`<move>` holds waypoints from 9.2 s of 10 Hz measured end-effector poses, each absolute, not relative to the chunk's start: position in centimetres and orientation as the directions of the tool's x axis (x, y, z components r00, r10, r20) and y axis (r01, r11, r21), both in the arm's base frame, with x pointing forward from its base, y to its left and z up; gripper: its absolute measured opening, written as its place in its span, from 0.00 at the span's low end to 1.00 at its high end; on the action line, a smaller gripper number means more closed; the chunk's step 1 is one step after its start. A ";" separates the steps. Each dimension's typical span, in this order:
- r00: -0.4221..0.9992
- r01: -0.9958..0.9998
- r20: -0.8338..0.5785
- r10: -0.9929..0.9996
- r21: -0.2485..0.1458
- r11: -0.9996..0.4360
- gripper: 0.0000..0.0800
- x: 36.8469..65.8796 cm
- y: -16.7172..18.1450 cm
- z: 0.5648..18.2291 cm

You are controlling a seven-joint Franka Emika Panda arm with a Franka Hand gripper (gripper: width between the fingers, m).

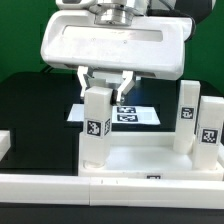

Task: Assemble desk

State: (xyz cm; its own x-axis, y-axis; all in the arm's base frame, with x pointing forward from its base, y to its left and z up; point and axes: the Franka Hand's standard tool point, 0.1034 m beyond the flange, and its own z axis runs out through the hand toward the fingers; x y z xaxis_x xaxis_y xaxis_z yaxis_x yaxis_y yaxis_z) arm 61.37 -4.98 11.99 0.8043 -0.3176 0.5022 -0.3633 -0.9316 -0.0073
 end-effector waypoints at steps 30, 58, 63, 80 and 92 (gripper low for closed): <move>0.004 -0.990 -0.067 -0.998 -0.142 0.005 0.58 62.8 -4.7 12.4; -0.116 -0.984 -0.079 -0.990 -0.128 0.125 0.36 62.9 -5.4 12.1; 0.563 -0.816 0.025 -0.826 -0.138 -0.561 0.81 62.7 -4.5 11.4; 0.198 -0.973 -0.025 -0.980 -0.129 -0.194 0.36 62.8 -4.7 11.2; 0.481 -0.861 0.031 -0.876 -0.170 -0.479 0.81 62.1 -3.7 10.9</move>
Offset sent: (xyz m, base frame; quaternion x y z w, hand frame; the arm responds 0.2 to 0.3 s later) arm 0.0158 0.0006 0.0175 0.0332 -0.0592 0.0241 0.9974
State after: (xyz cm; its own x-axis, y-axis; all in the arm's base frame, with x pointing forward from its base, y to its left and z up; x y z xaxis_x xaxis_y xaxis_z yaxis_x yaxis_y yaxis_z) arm 62.13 -3.72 10.90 0.4812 -0.8760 0.0308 -0.8612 -0.4791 -0.1698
